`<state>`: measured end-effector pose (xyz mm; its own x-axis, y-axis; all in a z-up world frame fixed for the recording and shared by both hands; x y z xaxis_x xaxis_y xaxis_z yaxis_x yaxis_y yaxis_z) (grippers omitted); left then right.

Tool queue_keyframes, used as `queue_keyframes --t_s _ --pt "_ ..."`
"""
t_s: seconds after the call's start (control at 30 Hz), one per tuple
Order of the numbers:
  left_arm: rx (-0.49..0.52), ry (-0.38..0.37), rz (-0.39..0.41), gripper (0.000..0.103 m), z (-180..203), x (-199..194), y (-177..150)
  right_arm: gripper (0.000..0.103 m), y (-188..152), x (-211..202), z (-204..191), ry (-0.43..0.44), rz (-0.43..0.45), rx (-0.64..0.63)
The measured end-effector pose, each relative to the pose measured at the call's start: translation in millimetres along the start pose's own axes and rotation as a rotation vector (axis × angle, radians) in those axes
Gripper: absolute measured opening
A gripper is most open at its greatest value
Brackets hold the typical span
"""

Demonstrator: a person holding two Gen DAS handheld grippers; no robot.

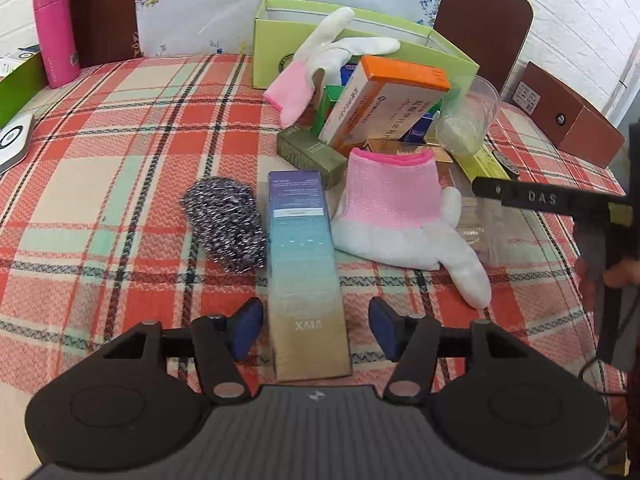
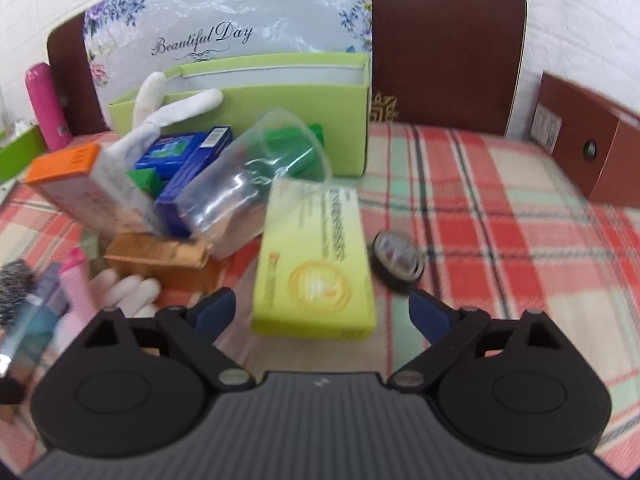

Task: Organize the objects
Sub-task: 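Grasp the teal-purple box with the left tool while the right grasps the yellow-green box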

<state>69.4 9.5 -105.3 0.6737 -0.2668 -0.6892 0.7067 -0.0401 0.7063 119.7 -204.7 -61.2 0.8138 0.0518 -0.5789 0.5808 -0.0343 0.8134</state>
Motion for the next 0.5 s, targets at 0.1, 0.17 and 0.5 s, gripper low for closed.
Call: queue_keyframes --t_s 0.1,0.17,0.5 --pt "0.015 0.015 0.001 0.064 4.0 10.0 4.3 0.096 3.7 11.6 2.6 -0.024 0.008 -0.004" --pt "0.004 0.027 0.01 0.064 3.5 13.9 8.9 0.098 8.2 21.7 5.4 -0.029 0.017 0.02" --pt "0.109 -0.107 -0.044 0.046 20.8 -15.1 -9.5 0.066 -20.7 -57.0 8.1 0.024 -0.009 -0.009"
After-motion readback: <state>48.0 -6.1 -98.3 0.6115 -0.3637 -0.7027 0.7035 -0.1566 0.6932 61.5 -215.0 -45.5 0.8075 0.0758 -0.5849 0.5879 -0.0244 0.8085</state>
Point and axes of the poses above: each gripper's, at about its wrist camera, not at the fingertips, and x roughly the way its jaws point, z to its right, y to its top, the point moved 8 cm from there along x, roughly the way its jaws point, and after that the axes turned 7 degrees about z, right-handed, at the moved point
